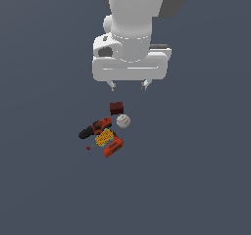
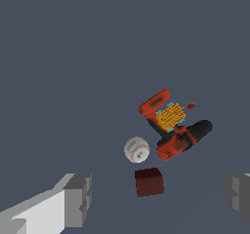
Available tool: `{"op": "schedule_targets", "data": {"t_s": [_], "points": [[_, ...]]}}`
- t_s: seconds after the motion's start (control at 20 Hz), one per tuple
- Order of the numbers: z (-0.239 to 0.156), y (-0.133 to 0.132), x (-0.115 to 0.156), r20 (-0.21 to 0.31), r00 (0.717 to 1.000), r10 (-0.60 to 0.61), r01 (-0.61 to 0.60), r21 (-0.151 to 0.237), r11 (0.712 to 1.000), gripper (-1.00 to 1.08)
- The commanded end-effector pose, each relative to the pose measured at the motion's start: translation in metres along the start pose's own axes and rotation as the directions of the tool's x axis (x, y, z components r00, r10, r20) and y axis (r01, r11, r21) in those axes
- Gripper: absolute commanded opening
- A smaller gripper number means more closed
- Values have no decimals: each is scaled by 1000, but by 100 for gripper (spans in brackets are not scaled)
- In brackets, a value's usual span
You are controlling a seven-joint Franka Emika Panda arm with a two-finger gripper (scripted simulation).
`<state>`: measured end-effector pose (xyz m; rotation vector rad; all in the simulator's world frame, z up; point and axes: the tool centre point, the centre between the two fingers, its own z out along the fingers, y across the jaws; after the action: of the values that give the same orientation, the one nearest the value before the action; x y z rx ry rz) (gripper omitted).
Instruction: Pick up a designated object from a clutter of objects.
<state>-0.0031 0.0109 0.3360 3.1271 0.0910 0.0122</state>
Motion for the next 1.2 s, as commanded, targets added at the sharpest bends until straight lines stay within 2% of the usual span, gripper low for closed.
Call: {"op": "schedule_targets", "data": {"t_s": [0.0,0.75,1.15], "points": [[0,0,0,0,1000,0,0,0,1000,100],[4,-12,-2,17,998,-58,58,-17,998,100],[17,-6,4,16,1000,-1,1,-8,1000,100]]}}
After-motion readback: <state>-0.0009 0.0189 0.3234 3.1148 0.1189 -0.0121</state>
